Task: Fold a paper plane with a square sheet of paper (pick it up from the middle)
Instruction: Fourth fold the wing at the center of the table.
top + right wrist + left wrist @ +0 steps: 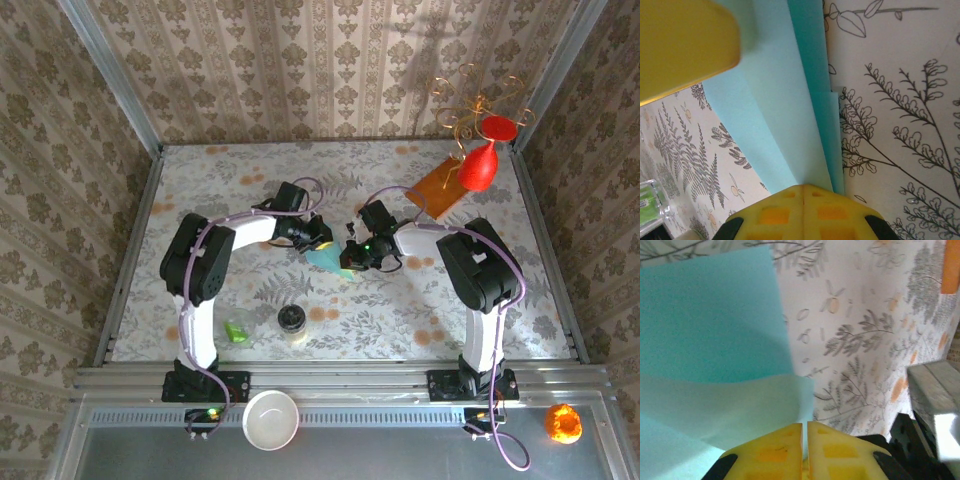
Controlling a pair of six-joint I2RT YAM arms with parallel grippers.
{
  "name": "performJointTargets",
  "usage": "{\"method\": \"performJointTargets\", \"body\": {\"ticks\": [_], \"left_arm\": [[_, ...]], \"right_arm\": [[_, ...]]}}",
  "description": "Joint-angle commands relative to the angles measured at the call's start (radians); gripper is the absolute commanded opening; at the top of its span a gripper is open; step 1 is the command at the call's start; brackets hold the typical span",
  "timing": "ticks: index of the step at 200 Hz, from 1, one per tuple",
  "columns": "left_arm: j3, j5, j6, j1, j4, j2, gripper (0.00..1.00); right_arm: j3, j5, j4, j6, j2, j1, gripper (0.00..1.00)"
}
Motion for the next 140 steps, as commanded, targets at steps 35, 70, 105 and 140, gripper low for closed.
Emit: {"method": "performJointTargets", "body": {"ticks": [35, 70, 105, 140], "left_arm": [[-0.075, 0.023, 0.020, -0.044, 0.096, 0.007, 0.12], [-0.083, 0.012, 0.023, -0.043, 0.107, 0.035, 0.11], [-0.078, -0.012, 0.026, 0.000, 0.109, 0.054, 0.11], [-0.019, -0.036, 0.086, 0.075, 0.014, 0.087, 0.11]], "right_arm": [[-0.006, 0.086, -0.158, 0.010, 0.089, -0.004, 0.04], [-0.007, 0.088, -0.174, 0.010, 0.096, -0.006, 0.03], [-0.025, 0.110, -0.200, 0.001, 0.104, -0.011, 0.03], [-0.046, 0.145, -0.242, -0.007, 0.115, -0.020, 0.02]]}}
